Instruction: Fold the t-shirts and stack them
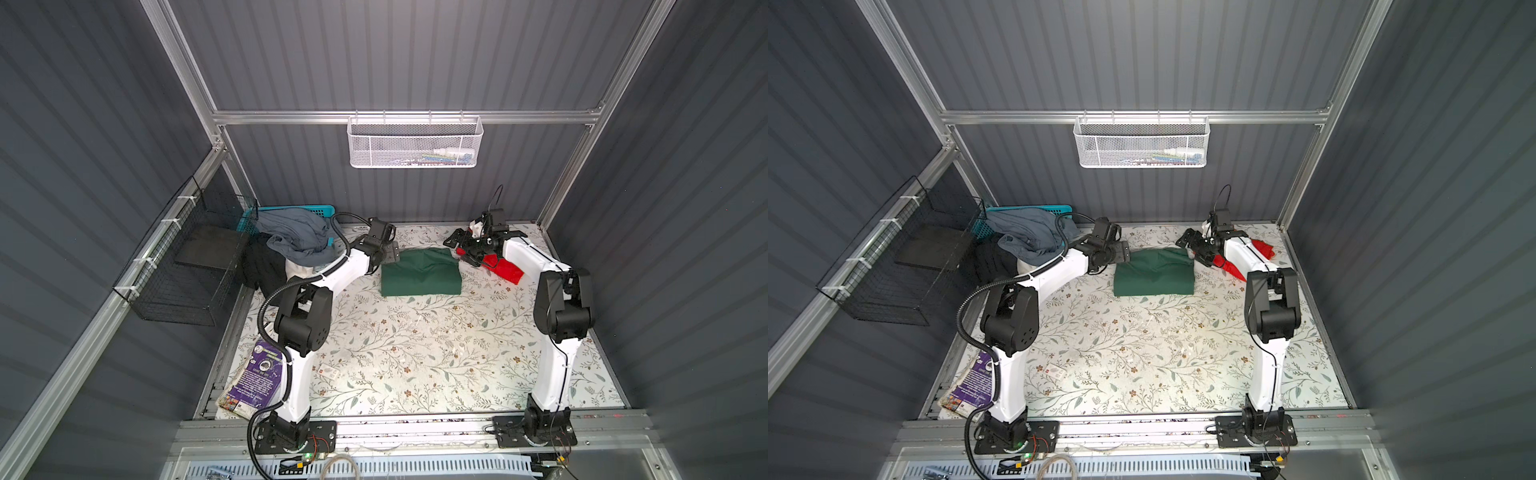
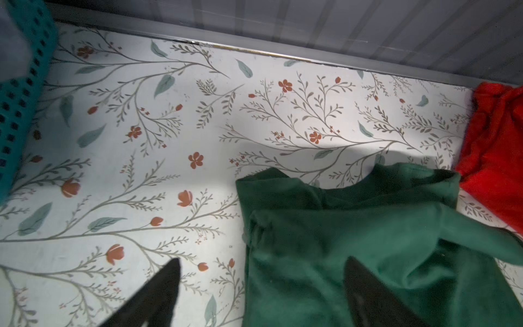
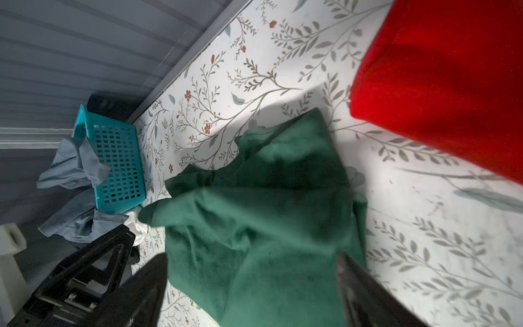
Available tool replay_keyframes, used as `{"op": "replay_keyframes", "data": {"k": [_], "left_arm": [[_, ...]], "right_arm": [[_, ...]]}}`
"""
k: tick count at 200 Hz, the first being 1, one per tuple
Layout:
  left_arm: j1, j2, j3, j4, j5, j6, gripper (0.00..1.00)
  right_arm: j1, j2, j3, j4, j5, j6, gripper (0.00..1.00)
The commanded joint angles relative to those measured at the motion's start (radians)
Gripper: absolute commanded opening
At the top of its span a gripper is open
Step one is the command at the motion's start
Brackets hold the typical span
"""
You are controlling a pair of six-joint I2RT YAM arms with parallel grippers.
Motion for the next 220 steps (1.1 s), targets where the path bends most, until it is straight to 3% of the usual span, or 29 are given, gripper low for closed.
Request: {"op": "replay_keyframes", "data": {"k": [1, 61, 108, 158, 194, 220], "left_arm": [[0.005, -0.091, -0.039, 0.020, -0.039, 0.046, 1.00], [0.005, -0.100, -0.112, 0.039, 0.073, 0.058, 1.00], [0.004, -0.051, -0.161, 0.113, 0.256, 0.058, 0.99], [0.004, 0.090, -0.058, -0.020, 0.227, 0.070, 0.99], [0.004, 0.169, 0.005, -0.119, 0.159, 0.076, 0.99], [0.004, 0.170, -0.010, -0.119, 0.135, 0.076, 1.00]], "right_arm": [[-0.013, -0.083, -0.007, -0.031, 0.059, -0.056, 0.98], [-0.012, -0.106, -0.084, -0.021, 0.060, -0.075, 0.95], [0.015, -0.122, -0.169, 0.045, -0.013, -0.083, 0.91], [0.098, -0.024, -0.105, -0.030, 0.058, -0.142, 0.84], [0.116, 0.098, 0.029, -0.141, 0.226, -0.184, 0.59], [0.115, 0.149, 0.090, -0.170, 0.297, -0.198, 0.55]]}}
